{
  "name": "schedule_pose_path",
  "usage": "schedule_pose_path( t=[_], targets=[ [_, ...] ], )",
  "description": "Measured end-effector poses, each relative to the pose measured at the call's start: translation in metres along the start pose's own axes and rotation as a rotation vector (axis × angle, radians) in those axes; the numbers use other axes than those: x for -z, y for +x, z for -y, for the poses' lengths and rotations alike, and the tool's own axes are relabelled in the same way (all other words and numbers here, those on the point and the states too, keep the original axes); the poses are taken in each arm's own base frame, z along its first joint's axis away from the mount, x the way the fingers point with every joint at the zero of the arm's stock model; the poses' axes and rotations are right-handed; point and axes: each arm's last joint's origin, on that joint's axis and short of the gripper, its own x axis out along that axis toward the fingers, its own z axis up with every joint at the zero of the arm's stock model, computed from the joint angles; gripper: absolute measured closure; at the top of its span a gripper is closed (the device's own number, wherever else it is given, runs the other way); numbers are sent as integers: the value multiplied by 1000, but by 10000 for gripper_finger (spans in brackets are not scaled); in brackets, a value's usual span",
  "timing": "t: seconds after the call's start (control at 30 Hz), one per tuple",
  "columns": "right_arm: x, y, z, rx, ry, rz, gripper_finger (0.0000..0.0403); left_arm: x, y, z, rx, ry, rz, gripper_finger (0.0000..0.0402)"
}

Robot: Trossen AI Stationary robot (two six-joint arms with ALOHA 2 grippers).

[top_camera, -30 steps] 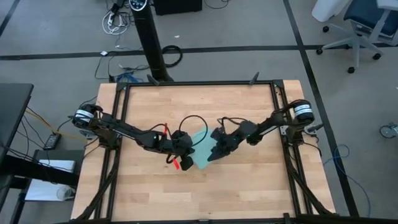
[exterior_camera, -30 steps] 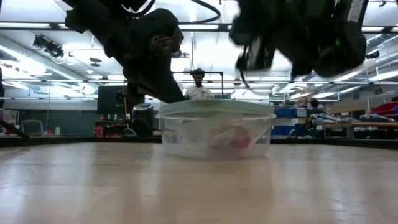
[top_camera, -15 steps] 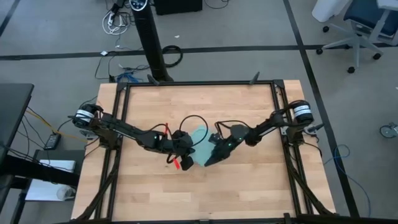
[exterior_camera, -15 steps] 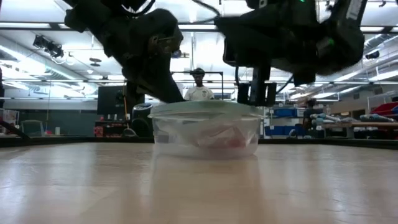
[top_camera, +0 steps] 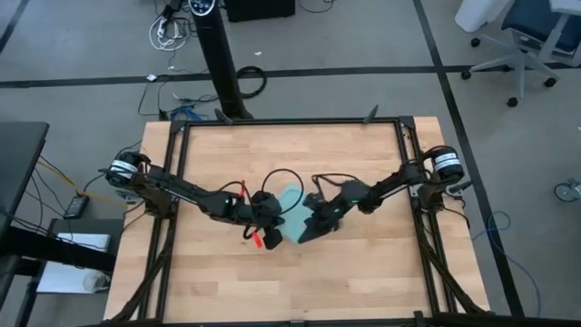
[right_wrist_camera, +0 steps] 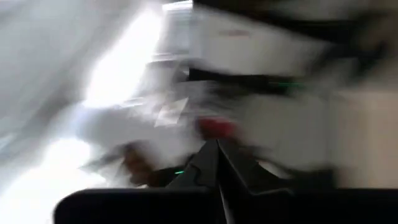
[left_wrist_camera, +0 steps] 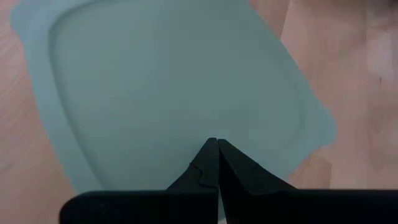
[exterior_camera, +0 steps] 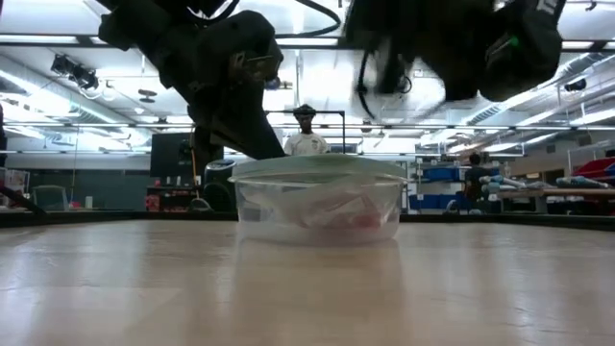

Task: Roll bandage
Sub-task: Close the transparent tupperware

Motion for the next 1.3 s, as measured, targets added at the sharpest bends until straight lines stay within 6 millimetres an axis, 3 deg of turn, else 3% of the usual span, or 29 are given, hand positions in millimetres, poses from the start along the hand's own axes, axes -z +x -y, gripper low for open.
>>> schedule_pose_path(
  t=[0.07,0.13,0.23,0.33,0.53,0.6,0.7,0.77,0.87,0.97,1.03,1.17,1.3],
  targets=[
    [2,-9,32,291,87,15,400,0,0,0,0,0,0,396],
    [2,-13,41,377,106,25,400,-2,-1,1,4,-3,10,396],
    [2,-7,25,194,74,9,393,0,0,0,-2,-1,-2,396],
    [-1,3,-9,-41,44,29,392,0,0,0,1,-2,0,396],
    [-5,34,-34,-121,-24,-18,400,0,0,0,1,-8,1,396],
    [-7,41,-25,3,-75,-54,396,0,0,0,2,-10,3,396],
    [0,30,22,407,6,-53,391,-1,0,0,4,-12,6,396],
    [2,23,30,463,38,-49,388,-2,-1,1,4,-12,14,396],
    [0,24,20,310,35,-26,385,-1,0,0,3,-11,6,396],
    [-8,32,-19,-5,-45,-1,384,-1,0,1,6,-13,8,396],
    [-8,33,-33,-121,-74,-15,385,-1,0,1,6,-12,8,396],
    [-6,33,-27,-88,-65,-62,394,-1,0,1,7,-12,9,396],
    [1,26,3,129,0,-92,400,-1,0,1,5,-12,5,396]
  ],
)
